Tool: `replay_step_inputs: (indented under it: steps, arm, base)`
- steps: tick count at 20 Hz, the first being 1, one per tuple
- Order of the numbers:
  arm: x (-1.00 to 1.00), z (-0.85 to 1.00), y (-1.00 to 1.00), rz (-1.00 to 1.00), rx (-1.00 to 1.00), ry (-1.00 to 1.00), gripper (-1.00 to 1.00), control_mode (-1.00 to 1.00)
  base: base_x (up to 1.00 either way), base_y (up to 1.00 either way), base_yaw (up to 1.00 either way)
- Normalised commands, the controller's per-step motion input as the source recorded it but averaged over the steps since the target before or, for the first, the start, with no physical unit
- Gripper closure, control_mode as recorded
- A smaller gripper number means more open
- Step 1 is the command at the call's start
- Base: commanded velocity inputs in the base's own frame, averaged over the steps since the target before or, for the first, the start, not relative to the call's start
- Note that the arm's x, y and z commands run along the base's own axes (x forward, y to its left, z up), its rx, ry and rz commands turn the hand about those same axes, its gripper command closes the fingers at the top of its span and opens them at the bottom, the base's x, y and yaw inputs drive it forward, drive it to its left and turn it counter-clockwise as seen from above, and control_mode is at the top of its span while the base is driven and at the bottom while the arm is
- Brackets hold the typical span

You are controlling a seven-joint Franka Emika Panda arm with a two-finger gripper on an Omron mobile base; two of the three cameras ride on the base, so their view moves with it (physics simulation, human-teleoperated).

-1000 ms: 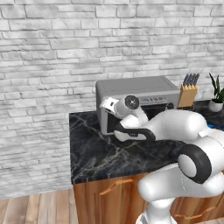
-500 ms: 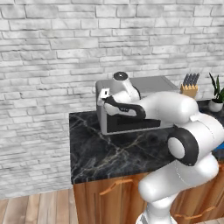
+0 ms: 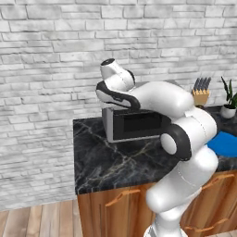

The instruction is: Pull the toaster oven rack outwards. Pick up the baguette from the plate and place it on the toaster oven rack. Close the toaster oven door fully and set the temperature to the lowest setting.

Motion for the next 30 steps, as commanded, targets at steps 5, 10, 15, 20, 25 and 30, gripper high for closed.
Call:
replay_step_inputs:
  steps: [5, 10, 15, 20, 25, 30]
  arm:
    - [-0.20, -0.01, -0.80, 0.27, 0.03, -1.00, -1.00, -1.00]
    - [-0.48, -0.23, -0.27, 0.42, 0.00, -1.00, -1.00, -1.00]
    - [-0.89, -0.14, -0.47, 0.33, 0.08, -0.94, -1.00, -1.00]
    - [-1.00, 0.17, -0.87, 0.18, 0.26, -0.74, -1.00, -1.00]
    - [-1.00, 0.46, -1.00, 0.07, 0.46, -0.40, -1.00, -1.00]
    - [-0.86, 0.57, -1.00, 0.07, 0.49, -0.20, -1.00, -1.00]
  base:
    - [0.00, 0.00, 0.00]
    - [0.00, 0.00, 0.00]
    - [0.00, 0.00, 0.00]
    - [0.00, 0.00, 0.00]
    - [0.00, 0.00, 0.00]
    - [0.00, 0.00, 0.00]
